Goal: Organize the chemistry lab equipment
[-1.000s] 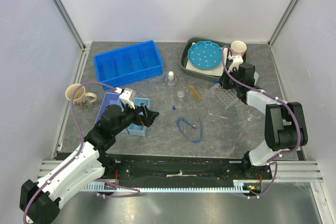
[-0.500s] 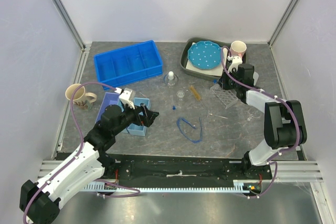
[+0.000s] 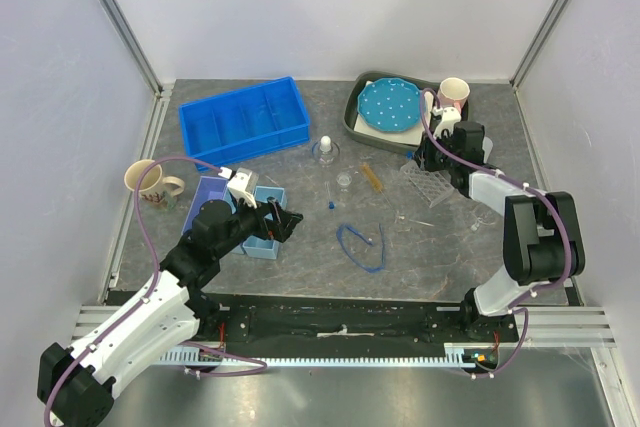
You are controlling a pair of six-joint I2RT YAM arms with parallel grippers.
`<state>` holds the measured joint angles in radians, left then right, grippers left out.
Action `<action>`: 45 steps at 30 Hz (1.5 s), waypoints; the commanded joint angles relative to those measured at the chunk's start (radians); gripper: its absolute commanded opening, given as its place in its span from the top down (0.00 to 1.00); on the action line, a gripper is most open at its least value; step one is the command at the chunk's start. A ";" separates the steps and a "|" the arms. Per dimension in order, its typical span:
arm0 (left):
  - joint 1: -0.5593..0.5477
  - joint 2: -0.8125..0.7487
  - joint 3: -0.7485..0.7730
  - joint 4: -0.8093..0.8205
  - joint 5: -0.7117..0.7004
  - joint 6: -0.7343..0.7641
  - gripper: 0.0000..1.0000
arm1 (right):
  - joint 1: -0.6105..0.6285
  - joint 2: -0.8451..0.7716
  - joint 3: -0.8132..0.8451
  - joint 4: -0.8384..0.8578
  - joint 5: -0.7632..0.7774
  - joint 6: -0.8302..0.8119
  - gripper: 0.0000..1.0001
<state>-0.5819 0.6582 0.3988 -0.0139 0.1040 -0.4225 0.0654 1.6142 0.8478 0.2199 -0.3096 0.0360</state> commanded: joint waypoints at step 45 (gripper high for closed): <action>-0.079 1.162 0.871 -0.460 -0.360 -0.334 0.35 | -0.156 -0.522 0.017 -0.349 -0.428 -0.317 0.44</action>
<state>-0.6624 1.7470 1.1633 -0.3931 -0.1673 -0.7052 -0.0837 1.0988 0.8703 -0.1574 -0.6895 -0.2657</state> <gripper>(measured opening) 0.660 0.555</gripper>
